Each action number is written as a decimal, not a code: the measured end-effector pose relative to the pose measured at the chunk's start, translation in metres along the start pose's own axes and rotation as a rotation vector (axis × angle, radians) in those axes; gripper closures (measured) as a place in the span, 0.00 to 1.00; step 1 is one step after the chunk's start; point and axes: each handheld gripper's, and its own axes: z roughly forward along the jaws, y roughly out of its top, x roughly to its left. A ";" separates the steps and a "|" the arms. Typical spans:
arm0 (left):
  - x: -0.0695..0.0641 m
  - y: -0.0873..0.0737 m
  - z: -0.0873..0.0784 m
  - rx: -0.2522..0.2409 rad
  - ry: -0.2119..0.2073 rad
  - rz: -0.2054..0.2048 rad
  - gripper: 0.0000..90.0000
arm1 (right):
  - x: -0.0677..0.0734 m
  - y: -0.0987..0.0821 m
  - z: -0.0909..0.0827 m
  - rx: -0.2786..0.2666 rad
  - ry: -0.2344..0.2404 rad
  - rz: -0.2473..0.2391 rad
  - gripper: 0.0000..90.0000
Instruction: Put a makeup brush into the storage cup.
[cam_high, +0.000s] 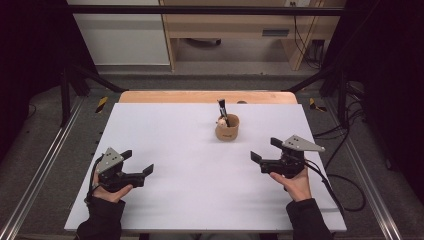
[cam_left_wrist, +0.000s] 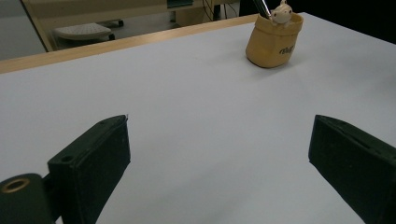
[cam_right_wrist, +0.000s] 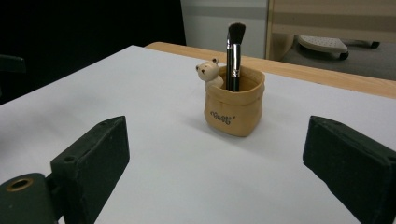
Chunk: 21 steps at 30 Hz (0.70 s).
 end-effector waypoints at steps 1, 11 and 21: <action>0.000 0.000 0.000 0.000 0.000 0.000 0.05 | -0.001 -0.001 -0.001 0.002 -0.006 0.002 0.08; 0.000 -0.001 0.000 0.001 0.000 -0.003 0.05 | -0.005 -0.013 -0.015 0.012 -0.040 0.005 0.05; 0.000 -0.002 0.001 0.015 -0.002 0.007 0.05 | -0.010 -0.026 -0.024 0.023 -0.062 0.023 0.04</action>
